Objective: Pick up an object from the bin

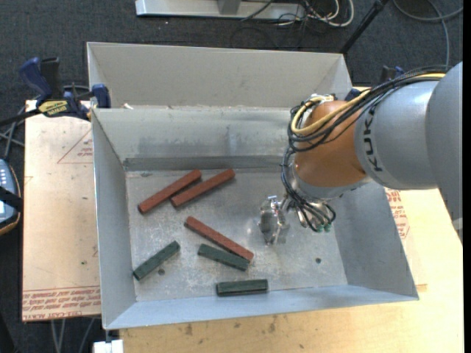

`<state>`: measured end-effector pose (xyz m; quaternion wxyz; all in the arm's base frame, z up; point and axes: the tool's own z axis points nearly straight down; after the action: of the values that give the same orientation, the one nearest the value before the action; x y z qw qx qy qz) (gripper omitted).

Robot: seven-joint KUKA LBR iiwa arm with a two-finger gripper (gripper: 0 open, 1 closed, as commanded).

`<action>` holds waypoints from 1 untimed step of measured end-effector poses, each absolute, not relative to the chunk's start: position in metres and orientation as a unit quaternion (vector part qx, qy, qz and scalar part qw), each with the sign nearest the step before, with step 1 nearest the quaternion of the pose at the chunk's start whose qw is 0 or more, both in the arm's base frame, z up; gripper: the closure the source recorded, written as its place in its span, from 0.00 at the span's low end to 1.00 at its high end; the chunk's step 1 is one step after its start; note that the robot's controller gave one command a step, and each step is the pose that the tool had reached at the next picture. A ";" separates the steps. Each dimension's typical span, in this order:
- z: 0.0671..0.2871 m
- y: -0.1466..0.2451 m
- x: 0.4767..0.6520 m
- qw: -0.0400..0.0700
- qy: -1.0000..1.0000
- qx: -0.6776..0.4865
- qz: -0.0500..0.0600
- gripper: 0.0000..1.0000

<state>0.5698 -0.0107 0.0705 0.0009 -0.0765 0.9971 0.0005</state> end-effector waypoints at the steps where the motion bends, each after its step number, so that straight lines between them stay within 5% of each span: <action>1: 0.070 -0.011 0.570 0.001 0.997 -0.077 0.000 0.00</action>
Offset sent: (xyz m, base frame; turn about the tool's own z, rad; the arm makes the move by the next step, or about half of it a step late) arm 0.0000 0.0000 0.0000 0.0000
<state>0.5698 -0.0106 0.0702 0.0008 -0.0770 0.9970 0.0004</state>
